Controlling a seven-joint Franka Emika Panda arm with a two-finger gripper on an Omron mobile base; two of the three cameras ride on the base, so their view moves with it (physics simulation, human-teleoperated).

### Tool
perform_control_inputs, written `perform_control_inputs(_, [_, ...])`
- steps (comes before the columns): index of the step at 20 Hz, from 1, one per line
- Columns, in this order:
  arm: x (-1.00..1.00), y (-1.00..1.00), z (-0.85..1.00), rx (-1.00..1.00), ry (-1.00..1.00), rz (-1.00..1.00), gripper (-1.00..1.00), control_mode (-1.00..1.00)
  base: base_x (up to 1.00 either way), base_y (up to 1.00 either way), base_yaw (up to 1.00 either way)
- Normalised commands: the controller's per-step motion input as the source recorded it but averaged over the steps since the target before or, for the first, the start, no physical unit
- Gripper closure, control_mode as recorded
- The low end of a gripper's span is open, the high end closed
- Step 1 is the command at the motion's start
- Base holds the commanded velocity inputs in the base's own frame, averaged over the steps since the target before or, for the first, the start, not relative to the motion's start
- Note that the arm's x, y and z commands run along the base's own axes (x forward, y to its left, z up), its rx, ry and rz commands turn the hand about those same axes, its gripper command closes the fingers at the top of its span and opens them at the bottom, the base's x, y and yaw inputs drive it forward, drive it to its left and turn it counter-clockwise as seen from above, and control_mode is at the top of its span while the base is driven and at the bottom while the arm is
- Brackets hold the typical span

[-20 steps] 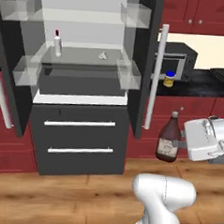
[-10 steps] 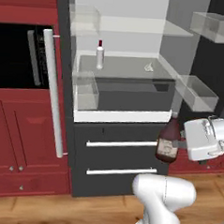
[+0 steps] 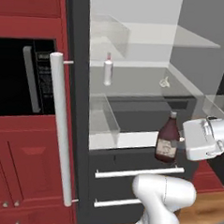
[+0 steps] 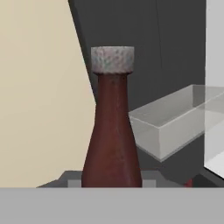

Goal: Place the ketchup and mayonnaise from the counter to the top shelf of the fridge. If the existing items in the fridge are on the top shelf, move them to other shelves.

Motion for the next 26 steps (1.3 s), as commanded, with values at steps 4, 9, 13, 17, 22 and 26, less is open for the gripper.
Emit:
perform_control_inputs(4, [0.00,0.00,0.00,0.00,0.00,0.00,1.00,1.00,0.63,0.00,-0.06])
perform_control_inputs(9, [0.00,0.00,0.00,0.00,0.00,0.00,1.00,1.00,0.91,0.00,-0.05])
perform_control_inputs(13, [0.00,0.00,0.00,0.00,0.00,0.00,1.00,1.00,0.69,0.00,-0.07])
perform_control_inputs(17, [0.00,0.06,0.28,-0.01,-0.01,-0.06,1.00,-1.00,0.20,0.03,-0.04])
perform_control_inputs(22, [-0.53,-0.02,0.94,-0.01,-0.17,-0.23,1.00,-1.00,0.00,0.00,0.00])
perform_control_inputs(26, [-0.15,-0.24,1.00,0.00,-0.21,-0.23,1.00,-1.00,0.00,0.00,0.00])
